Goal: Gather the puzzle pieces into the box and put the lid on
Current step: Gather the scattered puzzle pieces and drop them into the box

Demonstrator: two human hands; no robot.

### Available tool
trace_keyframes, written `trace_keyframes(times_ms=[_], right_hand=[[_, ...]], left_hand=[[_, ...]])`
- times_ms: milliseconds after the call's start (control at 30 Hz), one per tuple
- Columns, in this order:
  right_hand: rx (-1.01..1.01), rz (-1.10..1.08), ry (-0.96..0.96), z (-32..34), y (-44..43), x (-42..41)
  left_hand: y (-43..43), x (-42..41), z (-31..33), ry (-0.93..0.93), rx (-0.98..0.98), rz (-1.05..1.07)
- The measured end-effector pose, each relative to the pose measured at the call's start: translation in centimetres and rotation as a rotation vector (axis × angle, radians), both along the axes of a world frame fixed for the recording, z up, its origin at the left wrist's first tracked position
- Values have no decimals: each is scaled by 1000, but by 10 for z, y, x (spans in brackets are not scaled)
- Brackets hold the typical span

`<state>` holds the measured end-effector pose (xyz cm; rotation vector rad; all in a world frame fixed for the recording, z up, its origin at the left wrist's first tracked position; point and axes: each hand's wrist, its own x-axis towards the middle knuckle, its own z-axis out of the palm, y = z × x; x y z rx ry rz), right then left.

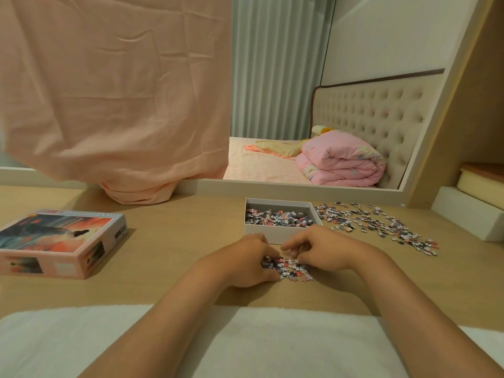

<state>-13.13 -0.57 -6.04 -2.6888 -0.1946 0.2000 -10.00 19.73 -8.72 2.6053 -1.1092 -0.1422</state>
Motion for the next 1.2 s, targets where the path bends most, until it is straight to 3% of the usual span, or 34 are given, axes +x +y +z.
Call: trace_keyframes(times_ms=[133,233,300,500,800,1000,1200], right_hand=[[-42,-34,91,6,-13,-5],[-58,-58,210,8,-16,-10],[-41,-63,181,8,-14,-9],[39,-22,109,-1,3,-5],[-149,-5,100,4,20,-13],[-64,-52,-5,-5,28,-6],[88,-93,5,-9,27,-3]], left_hand=[[11,5,9,55,-55,90],[16,3,11,64,134,128],[14,2,7,46,178,117],[6,5,2,-8,77,71],[3,0,3,26,132,86],[-4,0,3,-60,16,77],[-3,1,2,-78,-104,104]])
